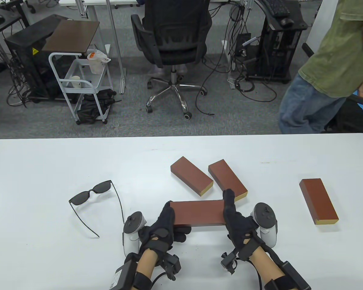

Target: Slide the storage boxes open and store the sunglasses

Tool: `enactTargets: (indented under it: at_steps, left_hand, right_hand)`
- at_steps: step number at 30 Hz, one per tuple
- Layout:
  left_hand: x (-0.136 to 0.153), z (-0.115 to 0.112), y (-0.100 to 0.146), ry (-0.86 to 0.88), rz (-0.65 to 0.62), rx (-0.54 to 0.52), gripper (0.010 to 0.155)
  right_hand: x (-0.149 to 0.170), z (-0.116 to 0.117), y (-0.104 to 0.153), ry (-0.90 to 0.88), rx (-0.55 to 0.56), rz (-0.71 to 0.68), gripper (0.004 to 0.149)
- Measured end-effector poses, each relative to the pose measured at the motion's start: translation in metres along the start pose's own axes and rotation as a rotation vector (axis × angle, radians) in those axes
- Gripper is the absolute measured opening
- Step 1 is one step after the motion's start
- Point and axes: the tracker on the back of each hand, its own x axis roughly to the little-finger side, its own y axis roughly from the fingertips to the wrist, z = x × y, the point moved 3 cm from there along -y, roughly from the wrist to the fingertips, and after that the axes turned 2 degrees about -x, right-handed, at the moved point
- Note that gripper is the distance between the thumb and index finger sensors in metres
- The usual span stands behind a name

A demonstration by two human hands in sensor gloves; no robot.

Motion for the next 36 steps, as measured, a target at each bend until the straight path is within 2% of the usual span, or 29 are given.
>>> enactTargets:
  at_steps: [5, 9, 11, 14, 17, 20, 23, 27, 32, 36]
  left_hand:
    - [-0.002, 0.009, 0.0, -0.056, -0.009, -0.042, 0.074]
    - [-0.002, 0.016, 0.0, -0.071, -0.017, -0.083, 0.074]
    - [-0.001, 0.02, 0.0, -0.06, -0.014, -0.092, 0.074]
    - [-0.001, 0.028, 0.001, -0.075, -0.013, -0.14, 0.074]
    - [-0.002, 0.036, 0.002, -0.108, -0.014, -0.174, 0.074]
    - [-0.001, 0.043, 0.003, -0.128, 0.0, -0.212, 0.073]
    - [-0.005, 0.052, 0.005, -0.217, -0.002, -0.249, 0.072]
    - [-0.017, 0.062, 0.014, -0.386, -0.021, -0.411, 0.067]
    - [-0.029, 0.068, 0.02, -0.527, -0.059, -0.514, 0.062]
    - [-0.039, 0.065, 0.023, -0.684, -0.097, -0.542, 0.062]
  right_hand:
    - [-0.01, -0.009, 0.002, 0.108, 0.087, -0.053, 0.086]
    - [-0.016, -0.005, 0.001, 0.324, -0.008, -0.067, 0.078]
    - [-0.02, 0.003, 0.001, 0.428, -0.049, -0.095, 0.079]
    - [-0.029, 0.019, 0.001, 0.722, -0.09, -0.148, 0.083]
    - [-0.035, 0.034, 0.0, 0.959, -0.051, -0.188, 0.079]
    - [-0.036, 0.048, -0.004, 1.11, -0.049, -0.181, 0.078]
    - [-0.036, 0.057, -0.01, 1.157, -0.064, -0.177, 0.08]
    - [-0.035, 0.064, -0.018, 1.176, -0.051, -0.181, 0.079]
    - [-0.028, 0.058, -0.035, 1.207, -0.001, -0.05, 0.075]
    - [-0.017, 0.056, -0.052, 1.317, 0.001, 0.066, 0.074]
